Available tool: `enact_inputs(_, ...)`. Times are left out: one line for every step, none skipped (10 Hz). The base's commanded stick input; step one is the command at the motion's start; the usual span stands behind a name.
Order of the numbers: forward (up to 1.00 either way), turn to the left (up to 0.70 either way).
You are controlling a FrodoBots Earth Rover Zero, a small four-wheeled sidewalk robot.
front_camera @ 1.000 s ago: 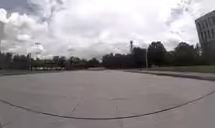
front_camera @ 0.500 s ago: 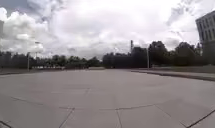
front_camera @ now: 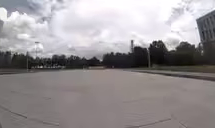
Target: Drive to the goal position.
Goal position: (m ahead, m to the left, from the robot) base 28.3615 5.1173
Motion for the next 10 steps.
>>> enact_inputs(1.00, 0.02)
enact_inputs(1.00, 0.02)
enact_inputs(1.00, 0.02)
enact_inputs(1.00, 0.02)
enact_inputs(1.00, 0.02)
enact_inputs(1.00, 0.02)
enact_inputs(1.00, 0.02)
enact_inputs(1.00, 0.02)
enact_inputs(1.00, 0.02)
enact_inputs(1.00, 0.02)
